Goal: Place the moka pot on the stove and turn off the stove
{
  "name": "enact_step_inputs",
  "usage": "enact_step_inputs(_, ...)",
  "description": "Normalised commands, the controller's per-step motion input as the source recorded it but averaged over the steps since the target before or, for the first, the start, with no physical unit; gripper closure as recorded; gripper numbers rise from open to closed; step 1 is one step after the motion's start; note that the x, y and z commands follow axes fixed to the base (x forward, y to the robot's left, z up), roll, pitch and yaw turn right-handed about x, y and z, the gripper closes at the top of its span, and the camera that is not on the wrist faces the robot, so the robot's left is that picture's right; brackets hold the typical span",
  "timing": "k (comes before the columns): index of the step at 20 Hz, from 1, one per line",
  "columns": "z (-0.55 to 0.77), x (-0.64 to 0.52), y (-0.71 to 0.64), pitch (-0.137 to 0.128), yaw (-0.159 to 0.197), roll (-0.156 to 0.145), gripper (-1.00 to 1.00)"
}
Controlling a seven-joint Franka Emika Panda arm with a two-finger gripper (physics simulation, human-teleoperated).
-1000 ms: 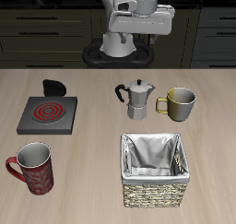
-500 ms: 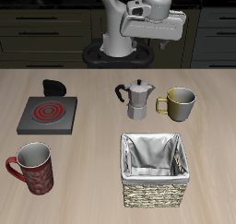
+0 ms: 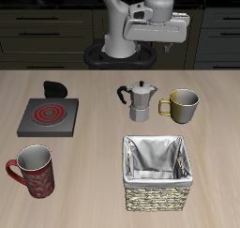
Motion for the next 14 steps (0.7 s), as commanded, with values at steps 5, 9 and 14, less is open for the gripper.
enact_step_inputs(5,-0.16,0.01,-0.17,0.015,-0.082,-0.026,-1.00)
enact_step_inputs(9,-0.21,-0.06,-0.01,-0.036,0.008,-0.002,-1.00)
enact_step_inputs(14,-0.09,-0.02,0.05,-0.051,0.016,0.008,-1.00)
